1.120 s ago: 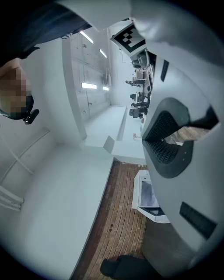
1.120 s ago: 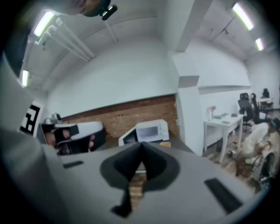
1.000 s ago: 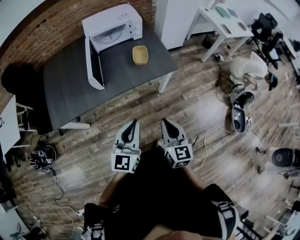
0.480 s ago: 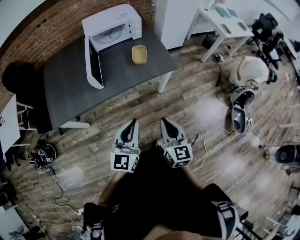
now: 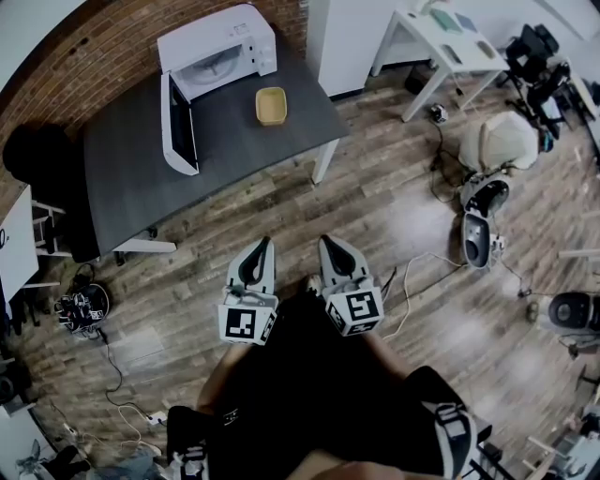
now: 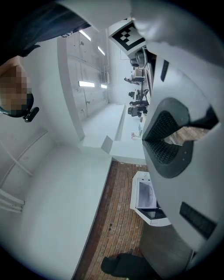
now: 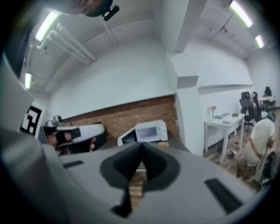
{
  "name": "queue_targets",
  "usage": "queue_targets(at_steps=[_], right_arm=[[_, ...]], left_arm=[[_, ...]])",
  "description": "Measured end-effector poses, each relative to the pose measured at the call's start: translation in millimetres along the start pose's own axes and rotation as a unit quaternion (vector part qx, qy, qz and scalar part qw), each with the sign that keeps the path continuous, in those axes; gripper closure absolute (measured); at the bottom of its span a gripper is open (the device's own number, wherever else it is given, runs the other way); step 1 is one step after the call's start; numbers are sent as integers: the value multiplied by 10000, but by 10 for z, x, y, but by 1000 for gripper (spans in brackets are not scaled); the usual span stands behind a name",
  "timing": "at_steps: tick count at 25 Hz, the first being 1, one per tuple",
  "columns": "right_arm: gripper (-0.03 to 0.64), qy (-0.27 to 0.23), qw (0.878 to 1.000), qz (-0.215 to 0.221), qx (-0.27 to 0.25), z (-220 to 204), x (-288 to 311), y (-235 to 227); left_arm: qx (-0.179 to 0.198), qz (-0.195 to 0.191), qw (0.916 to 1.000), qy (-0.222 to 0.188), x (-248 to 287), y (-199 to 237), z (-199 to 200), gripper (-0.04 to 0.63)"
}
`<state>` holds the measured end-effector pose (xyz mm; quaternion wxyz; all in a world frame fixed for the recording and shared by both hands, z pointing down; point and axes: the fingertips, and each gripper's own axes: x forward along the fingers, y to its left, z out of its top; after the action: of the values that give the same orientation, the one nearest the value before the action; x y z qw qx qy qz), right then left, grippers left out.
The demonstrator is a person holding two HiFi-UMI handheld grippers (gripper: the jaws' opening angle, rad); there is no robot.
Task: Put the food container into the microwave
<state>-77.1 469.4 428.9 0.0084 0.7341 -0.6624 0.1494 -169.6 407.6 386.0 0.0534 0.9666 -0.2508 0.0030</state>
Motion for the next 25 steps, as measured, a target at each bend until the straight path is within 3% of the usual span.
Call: queue_targets(at_steps=[9, 17, 25], right_arm=[[584, -6, 9994, 343, -67, -56, -76, -345], [583, -27, 9985, 528, -126, -26, -50, -496], [583, 64, 9989, 457, -65, -71, 85, -670]], left_arm=[[67, 280, 9995, 116, 176, -349, -133, 563], [-11, 472, 9985, 265, 267, -405, -257, 563], [-82, 326, 9990, 311, 573, -402, -378, 565]])
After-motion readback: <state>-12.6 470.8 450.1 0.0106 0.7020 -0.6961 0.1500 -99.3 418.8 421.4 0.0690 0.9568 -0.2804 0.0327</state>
